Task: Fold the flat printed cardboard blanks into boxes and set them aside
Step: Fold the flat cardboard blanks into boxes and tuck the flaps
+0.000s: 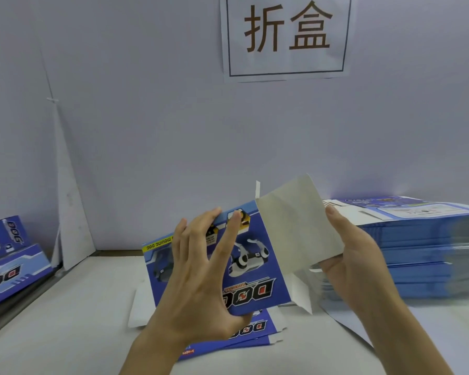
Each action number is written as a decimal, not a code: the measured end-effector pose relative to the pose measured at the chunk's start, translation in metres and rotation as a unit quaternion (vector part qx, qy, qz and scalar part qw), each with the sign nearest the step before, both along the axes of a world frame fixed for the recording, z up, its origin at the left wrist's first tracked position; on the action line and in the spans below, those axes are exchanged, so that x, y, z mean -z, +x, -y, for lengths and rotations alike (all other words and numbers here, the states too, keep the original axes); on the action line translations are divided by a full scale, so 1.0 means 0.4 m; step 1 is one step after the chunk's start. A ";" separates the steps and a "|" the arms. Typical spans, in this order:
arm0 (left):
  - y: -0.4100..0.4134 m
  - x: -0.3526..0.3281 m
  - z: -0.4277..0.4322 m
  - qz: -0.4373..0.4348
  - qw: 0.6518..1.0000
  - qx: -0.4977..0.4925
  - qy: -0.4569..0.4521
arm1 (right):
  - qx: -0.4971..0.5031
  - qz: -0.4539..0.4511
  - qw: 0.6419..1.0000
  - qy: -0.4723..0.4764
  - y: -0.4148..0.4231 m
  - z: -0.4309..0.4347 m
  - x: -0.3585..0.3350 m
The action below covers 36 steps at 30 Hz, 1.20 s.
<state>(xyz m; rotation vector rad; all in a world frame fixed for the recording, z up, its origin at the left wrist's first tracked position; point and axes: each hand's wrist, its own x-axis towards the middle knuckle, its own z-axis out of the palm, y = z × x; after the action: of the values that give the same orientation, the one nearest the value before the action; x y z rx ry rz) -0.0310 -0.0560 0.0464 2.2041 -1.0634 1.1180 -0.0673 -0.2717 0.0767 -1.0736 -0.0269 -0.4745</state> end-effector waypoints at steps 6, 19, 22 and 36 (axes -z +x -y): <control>-0.004 -0.013 -0.005 0.027 1.000 -0.009 -0.007 | 0.033 -0.003 0.999 -0.029 0.001 0.000 0.011; 0.011 0.005 -0.017 -0.070 0.994 0.003 -0.085 | 0.006 0.021 1.000 -0.011 0.003 -0.019 0.003; 0.013 0.007 -0.016 -0.186 0.957 0.022 -0.224 | -0.041 0.005 0.993 -0.107 0.011 -0.022 0.006; 0.014 -0.029 -0.009 -0.378 0.786 0.116 -0.475 | -0.118 0.037 0.942 -0.310 -0.009 -0.123 0.042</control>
<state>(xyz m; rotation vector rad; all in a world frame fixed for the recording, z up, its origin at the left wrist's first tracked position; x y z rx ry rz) -0.0252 -0.0526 0.0580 1.3789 -0.2594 0.3801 -0.0711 -0.2225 0.0598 -1.6472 -0.3907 -0.2888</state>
